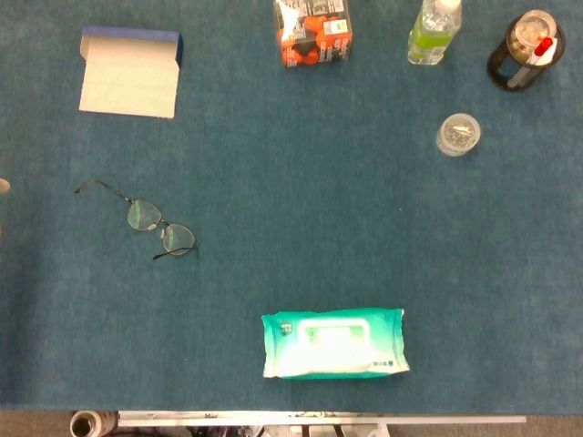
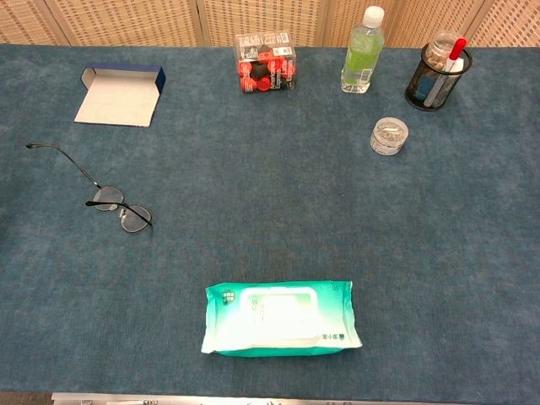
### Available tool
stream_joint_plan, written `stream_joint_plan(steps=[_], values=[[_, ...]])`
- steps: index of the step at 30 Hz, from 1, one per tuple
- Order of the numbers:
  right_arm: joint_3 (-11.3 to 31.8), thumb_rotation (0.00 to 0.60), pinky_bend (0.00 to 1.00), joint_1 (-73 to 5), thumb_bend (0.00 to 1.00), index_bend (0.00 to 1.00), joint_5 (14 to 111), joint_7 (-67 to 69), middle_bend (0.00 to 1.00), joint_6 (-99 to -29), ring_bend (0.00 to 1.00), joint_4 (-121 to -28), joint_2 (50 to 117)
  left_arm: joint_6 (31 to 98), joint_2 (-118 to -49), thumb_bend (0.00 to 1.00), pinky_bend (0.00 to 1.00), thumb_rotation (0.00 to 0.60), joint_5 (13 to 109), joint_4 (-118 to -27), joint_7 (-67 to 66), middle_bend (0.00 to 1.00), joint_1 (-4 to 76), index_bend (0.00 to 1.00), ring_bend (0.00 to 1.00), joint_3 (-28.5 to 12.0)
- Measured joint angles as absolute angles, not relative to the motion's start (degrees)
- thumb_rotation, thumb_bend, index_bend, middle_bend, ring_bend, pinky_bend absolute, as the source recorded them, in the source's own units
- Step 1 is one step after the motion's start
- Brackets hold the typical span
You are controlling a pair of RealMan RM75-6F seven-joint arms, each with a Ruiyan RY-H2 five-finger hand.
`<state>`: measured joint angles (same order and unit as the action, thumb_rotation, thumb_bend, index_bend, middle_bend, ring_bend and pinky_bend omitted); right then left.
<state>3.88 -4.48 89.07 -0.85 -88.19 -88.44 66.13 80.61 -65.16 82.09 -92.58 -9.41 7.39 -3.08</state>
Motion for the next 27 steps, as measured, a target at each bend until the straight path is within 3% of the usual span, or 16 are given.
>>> stream_joint_plan(steps=[27], values=[[4.35, 0.600, 0.44, -3.17, 0.41, 0.59, 90.82, 2.65, 0.40, -91.96, 0.36, -89.31, 64.57, 81.03, -69.43, 0.38, 0.50, 0.600, 87.25, -87.27, -5.26, 0.30, 10.96, 0.33, 0.37, -3.80]])
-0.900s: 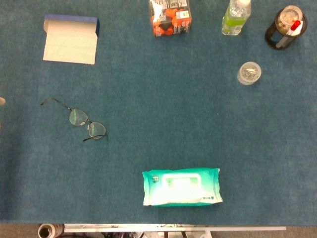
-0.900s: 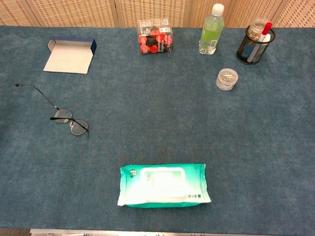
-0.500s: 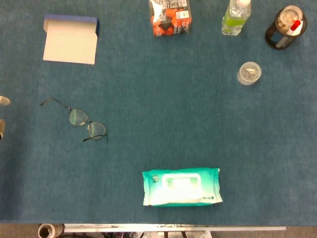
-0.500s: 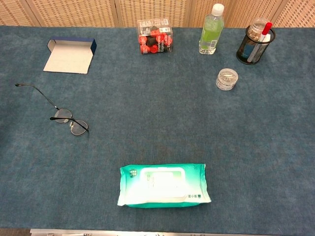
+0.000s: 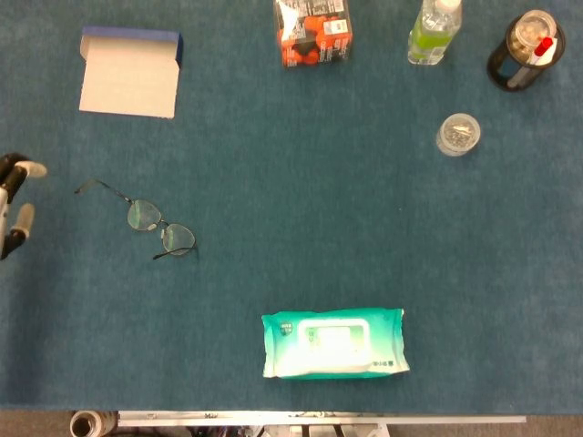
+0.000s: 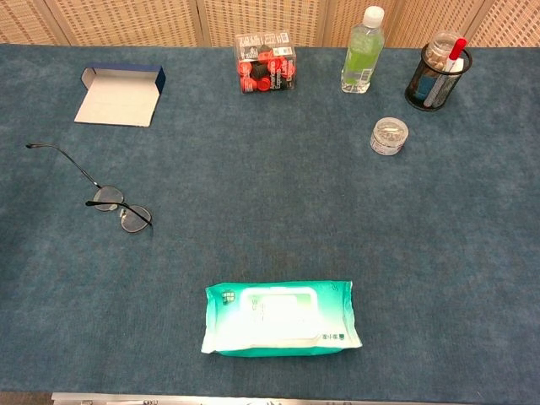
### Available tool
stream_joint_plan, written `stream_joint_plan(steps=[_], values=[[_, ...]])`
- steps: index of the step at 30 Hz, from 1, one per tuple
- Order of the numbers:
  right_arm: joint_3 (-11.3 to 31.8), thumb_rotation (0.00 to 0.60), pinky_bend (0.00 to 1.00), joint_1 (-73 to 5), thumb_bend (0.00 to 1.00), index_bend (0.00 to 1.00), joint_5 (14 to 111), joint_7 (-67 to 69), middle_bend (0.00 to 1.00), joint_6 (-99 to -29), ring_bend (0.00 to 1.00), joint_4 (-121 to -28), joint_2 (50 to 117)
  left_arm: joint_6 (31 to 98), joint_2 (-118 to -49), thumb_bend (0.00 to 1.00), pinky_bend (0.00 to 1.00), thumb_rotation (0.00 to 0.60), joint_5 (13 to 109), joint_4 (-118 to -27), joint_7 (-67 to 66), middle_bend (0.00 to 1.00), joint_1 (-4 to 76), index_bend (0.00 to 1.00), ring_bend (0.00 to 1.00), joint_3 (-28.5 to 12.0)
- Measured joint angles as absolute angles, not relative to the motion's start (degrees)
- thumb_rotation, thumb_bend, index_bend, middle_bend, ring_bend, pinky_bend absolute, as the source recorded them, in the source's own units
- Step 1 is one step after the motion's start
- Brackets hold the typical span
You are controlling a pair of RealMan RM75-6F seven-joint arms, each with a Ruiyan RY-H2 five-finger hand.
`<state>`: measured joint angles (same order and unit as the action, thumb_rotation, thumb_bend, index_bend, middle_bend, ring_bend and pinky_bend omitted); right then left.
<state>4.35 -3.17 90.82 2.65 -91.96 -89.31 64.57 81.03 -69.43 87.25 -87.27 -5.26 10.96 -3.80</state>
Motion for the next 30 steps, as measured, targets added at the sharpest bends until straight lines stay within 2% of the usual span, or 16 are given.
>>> stream_joint_plan(steps=[5, 12, 19, 26, 30], values=[[4.68, 0.600, 0.44, -3.22, 0.41, 0.59, 90.45, 3.45, 0.40, -91.89, 0.36, -89.40, 64.12, 80.75, -71.23, 0.30, 0.45, 0.600, 87.96, -84.68, -3.56, 0.29, 13.21, 0.31, 0.34, -5.36], [4.94, 0.600, 0.44, -3.03, 0.41, 0.59, 90.28, 4.18, 0.40, -92.30, 0.36, -89.43, 63.76, 78.40, -73.45, 0.28, 0.33, 0.600, 87.79, -81.23, -3.16, 0.21, 16.20, 0.29, 0.25, -6.49], [5.09, 0.600, 0.44, -3.10, 0.41, 0.59, 89.93, 4.39, 0.40, -91.96, 0.36, -89.43, 63.64, 78.19, -74.83, 0.24, 0.29, 0.600, 87.30, -77.48, -0.56, 0.16, 17.58, 0.28, 0.20, -7.45], [5.13, 0.600, 0.44, -3.23, 0.41, 0.59, 89.74, 4.20, 0.40, -91.61, 0.36, -89.34, 63.83, 78.12, -77.12, 0.11, 0.26, 0.600, 87.83, -69.71, 7.26, 0.14, 19.25, 0.23, 0.18, -7.84], [5.15, 0.600, 0.44, -3.33, 0.41, 0.59, 89.59, 3.99, 0.40, -91.32, 0.36, -89.30, 63.95, 78.21, -79.17, 0.08, 0.26, 0.600, 88.05, -64.17, 11.43, 0.13, 20.30, 0.20, 0.17, -8.05]])
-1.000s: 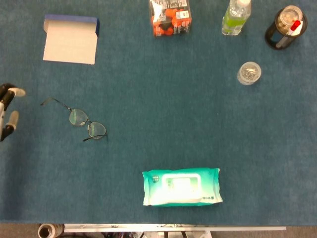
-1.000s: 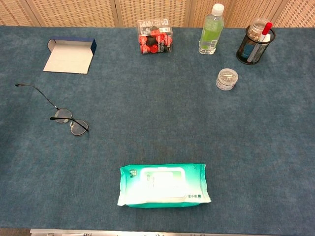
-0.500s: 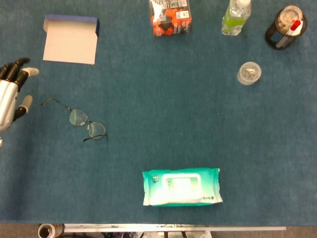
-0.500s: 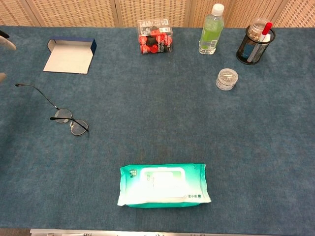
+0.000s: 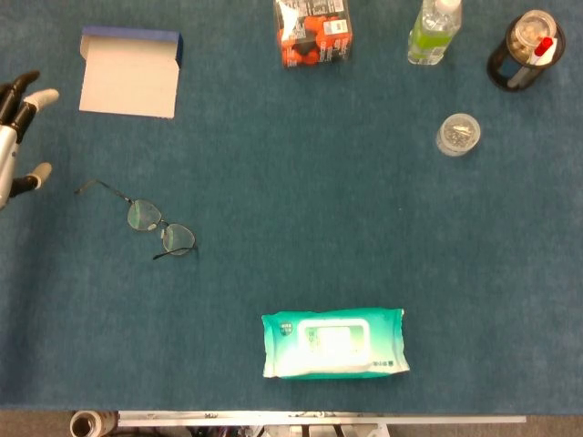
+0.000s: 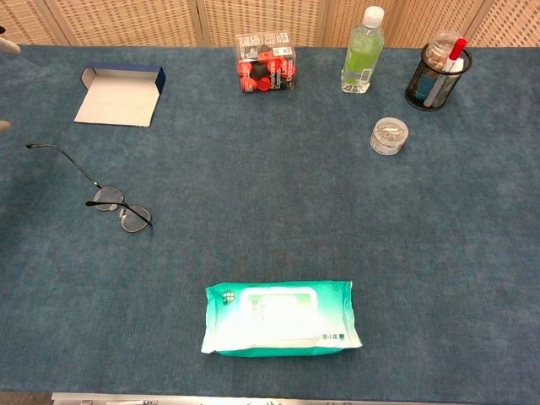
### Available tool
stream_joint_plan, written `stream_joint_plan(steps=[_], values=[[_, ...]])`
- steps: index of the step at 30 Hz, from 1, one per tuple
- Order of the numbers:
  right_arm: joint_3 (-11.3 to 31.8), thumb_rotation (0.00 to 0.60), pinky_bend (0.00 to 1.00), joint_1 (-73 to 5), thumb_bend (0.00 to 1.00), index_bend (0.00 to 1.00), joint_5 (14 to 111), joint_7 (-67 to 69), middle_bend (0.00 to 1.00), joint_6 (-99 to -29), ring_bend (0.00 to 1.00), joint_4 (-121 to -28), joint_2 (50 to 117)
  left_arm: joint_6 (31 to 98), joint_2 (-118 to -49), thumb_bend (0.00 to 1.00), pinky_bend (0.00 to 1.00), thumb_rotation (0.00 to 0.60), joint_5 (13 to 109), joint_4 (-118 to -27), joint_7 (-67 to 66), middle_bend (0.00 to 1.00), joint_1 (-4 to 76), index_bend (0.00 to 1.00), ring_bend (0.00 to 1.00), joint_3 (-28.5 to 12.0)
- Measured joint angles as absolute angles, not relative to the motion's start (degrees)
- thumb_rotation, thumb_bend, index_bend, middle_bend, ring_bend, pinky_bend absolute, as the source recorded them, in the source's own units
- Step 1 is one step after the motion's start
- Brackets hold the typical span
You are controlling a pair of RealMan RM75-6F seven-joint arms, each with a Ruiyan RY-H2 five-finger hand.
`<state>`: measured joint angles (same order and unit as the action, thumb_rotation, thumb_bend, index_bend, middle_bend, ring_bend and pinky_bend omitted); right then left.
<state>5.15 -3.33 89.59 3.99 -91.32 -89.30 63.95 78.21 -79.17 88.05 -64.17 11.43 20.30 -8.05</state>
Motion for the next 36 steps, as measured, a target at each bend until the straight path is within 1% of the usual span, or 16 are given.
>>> stream_joint_plan(steps=[3, 8, 16, 21, 36], values=[[5.19, 0.600, 0.44, -3.38, 0.41, 0.59, 89.48, 3.94, 0.40, -91.20, 0.36, -89.28, 63.99, 77.93, -80.66, 0.06, 0.26, 0.600, 88.01, -60.32, 15.33, 0.12, 21.04, 0.19, 0.17, -8.09], [5.28, 0.600, 0.44, -3.37, 0.41, 0.59, 89.33, 3.96, 0.40, -91.19, 0.36, -89.28, 63.99, 77.11, -83.03, 0.05, 0.26, 0.600, 87.89, -55.52, 22.23, 0.12, 22.10, 0.18, 0.17, -7.77], [5.27, 0.600, 0.44, -3.38, 0.41, 0.59, 89.36, 3.97, 0.40, -91.14, 0.36, -89.28, 63.96, 77.00, -86.58, 0.05, 0.26, 0.600, 87.83, -50.83, 26.85, 0.12, 22.56, 0.18, 0.17, -6.38], [5.34, 0.600, 0.44, -3.36, 0.41, 0.59, 89.26, 4.01, 0.40, -91.17, 0.36, -89.30, 63.94, 76.93, -86.80, 0.05, 0.26, 0.600, 87.74, -50.72, 27.76, 0.12, 22.50, 0.18, 0.17, -5.83], [5.26, 0.600, 0.44, -3.46, 0.41, 0.59, 89.19, 3.72, 0.40, -90.82, 0.36, -89.25, 64.06, 77.82, -86.18, 0.05, 0.26, 0.600, 88.26, -56.26, 28.61, 0.12, 22.56, 0.18, 0.17, -4.88]])
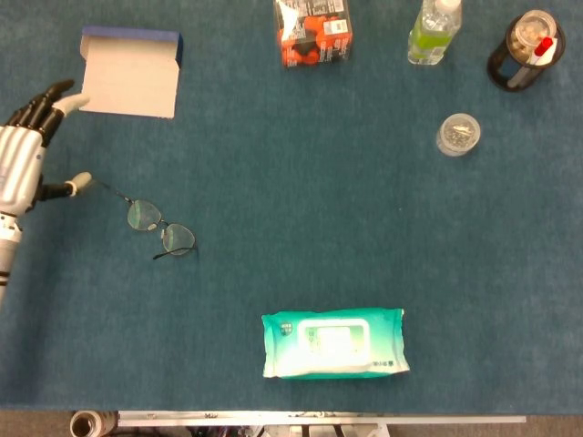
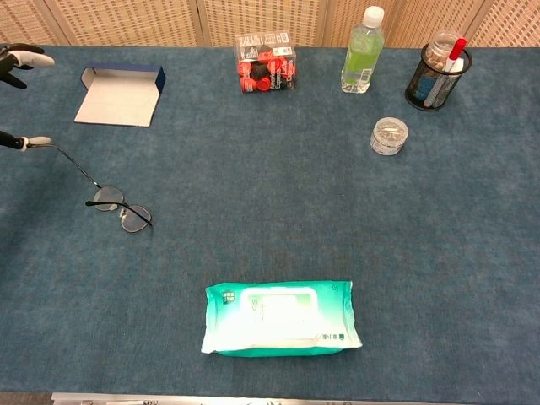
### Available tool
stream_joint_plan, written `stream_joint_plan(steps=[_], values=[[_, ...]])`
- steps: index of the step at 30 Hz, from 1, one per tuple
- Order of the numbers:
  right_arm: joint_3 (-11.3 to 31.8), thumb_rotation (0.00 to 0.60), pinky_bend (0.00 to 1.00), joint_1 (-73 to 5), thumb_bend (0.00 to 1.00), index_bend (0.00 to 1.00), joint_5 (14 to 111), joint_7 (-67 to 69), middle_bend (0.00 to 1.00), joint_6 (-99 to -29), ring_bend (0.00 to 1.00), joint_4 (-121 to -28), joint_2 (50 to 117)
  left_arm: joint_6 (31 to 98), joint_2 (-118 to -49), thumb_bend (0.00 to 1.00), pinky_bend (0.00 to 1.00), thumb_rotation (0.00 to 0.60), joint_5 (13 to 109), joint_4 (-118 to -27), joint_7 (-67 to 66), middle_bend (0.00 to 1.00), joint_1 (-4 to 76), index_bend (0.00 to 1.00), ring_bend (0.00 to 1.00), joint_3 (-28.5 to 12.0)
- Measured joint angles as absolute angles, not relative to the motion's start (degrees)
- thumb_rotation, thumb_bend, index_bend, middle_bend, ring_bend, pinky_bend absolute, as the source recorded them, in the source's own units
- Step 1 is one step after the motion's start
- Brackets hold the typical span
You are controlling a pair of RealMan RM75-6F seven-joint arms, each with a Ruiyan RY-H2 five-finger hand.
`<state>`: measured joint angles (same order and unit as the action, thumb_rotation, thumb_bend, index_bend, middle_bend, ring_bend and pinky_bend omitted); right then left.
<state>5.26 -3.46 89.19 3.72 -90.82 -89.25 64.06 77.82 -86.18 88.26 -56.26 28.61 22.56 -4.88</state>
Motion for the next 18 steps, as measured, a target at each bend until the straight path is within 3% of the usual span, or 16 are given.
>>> stream_joint_plan(steps=[18], values=[[5.36, 0.600, 0.44, -3.37, 0.41, 0.59, 89.21, 4.14, 0.40, -91.08, 0.36, -89.30, 63.89, 81.29, -85.76, 0.05, 0.26, 0.600, 92.61, -62.28, 26.73, 0.12, 22.02, 0.18, 0.17, -1.75]])
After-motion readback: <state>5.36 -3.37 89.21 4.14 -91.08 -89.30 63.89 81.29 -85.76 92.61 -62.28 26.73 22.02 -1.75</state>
